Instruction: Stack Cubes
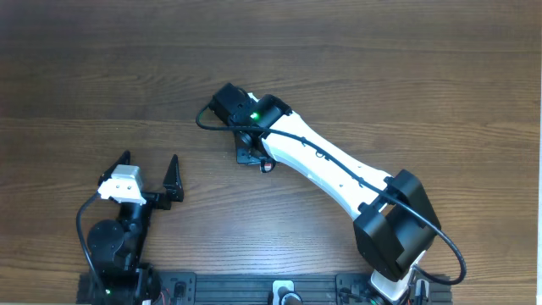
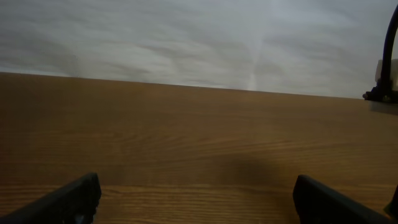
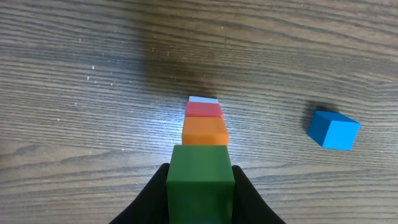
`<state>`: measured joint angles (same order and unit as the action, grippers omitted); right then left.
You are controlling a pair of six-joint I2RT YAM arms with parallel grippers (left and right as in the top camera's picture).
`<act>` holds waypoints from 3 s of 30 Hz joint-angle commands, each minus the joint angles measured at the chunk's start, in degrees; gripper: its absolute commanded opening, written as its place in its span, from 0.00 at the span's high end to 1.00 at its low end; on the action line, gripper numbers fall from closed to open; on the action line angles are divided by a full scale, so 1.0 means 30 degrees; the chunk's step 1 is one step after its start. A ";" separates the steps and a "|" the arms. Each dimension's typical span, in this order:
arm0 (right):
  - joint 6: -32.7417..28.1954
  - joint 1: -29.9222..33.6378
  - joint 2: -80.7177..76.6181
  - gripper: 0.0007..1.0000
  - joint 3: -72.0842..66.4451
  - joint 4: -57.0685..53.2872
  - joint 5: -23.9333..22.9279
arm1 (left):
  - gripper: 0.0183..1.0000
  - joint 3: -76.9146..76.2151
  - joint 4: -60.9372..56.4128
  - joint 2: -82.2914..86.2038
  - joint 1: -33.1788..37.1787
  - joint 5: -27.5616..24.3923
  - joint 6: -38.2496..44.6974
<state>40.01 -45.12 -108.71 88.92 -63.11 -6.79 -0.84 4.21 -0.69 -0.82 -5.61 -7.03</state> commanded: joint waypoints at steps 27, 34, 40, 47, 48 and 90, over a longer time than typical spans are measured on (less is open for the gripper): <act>-0.0146 0.0372 -0.0488 0.99 0.0066 0.0051 0.0109 | 0.00 0.0175 -0.0087 0.0117 0.0102 0.0102 0.0342; -0.0080 0.0379 -0.0743 0.99 0.0066 0.0066 0.0117 | 0.00 0.0175 -0.0087 0.0117 0.0102 0.0095 0.0342; -0.0080 0.0423 -0.0780 0.99 0.0066 0.0175 0.0109 | 0.00 0.0175 -0.0087 0.0117 0.0102 0.0102 0.0342; -0.0080 0.0444 -0.0984 0.95 0.0051 0.0175 0.0124 | 0.00 0.0175 -0.0087 0.0117 0.0102 0.0095 0.0342; -0.0073 0.0444 -0.0998 0.95 0.0044 0.0182 0.0138 | 0.00 0.0168 -0.0087 0.0117 0.0102 0.0095 0.0342; -0.0255 0.0561 -0.0627 0.01 0.0444 0.0670 -0.0131 | 0.00 0.0175 -0.0087 0.0117 0.0102 0.0095 0.0342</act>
<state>39.86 -44.16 -111.83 88.95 -61.08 -6.13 -0.84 4.21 -0.69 -0.82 -5.61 -7.03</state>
